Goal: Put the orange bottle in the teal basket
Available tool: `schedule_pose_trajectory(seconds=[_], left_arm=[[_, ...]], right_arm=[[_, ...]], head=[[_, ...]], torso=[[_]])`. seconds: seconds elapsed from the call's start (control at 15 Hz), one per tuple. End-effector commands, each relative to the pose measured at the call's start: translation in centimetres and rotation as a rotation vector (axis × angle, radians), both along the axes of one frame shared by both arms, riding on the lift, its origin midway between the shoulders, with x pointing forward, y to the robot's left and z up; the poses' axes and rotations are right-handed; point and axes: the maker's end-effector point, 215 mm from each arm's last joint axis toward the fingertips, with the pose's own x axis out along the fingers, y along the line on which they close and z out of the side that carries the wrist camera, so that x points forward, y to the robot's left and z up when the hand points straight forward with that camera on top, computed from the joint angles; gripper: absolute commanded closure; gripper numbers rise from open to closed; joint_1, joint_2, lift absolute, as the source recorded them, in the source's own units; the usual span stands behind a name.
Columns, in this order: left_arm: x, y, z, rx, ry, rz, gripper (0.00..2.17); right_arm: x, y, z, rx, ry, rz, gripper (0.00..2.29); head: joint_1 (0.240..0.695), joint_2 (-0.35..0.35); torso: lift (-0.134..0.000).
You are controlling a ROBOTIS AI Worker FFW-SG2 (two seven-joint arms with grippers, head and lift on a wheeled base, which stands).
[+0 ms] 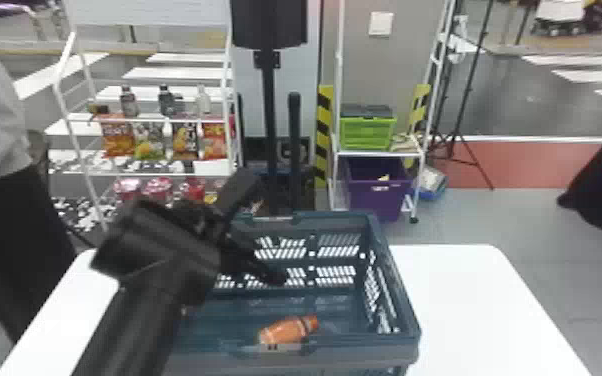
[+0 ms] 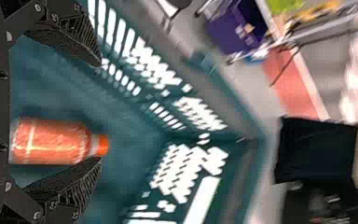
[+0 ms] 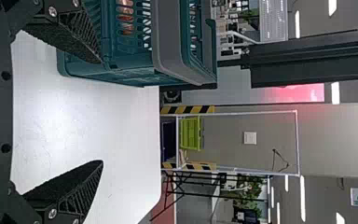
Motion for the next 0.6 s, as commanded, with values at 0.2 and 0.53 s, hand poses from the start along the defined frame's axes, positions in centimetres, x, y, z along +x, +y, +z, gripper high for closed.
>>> schedule_pose_trajectory(seconds=[0.2,0.53], left_arm=[[-4.0,7.6,5.7,-0.270,-0.115,0.285,0.20],[-13.8,16.0,4.8,-0.339,-0.204,0.524,0.20]], right_arm=[[0.3,-0.2,0.4,-0.002,-0.009,0.003,0.13],[0.6,-0.3,0.8,-0.002,-0.016,0.019,0.13]], head=[[0.499,0.000],[0.499,0.000]], torso=[[0.000],[0.000]])
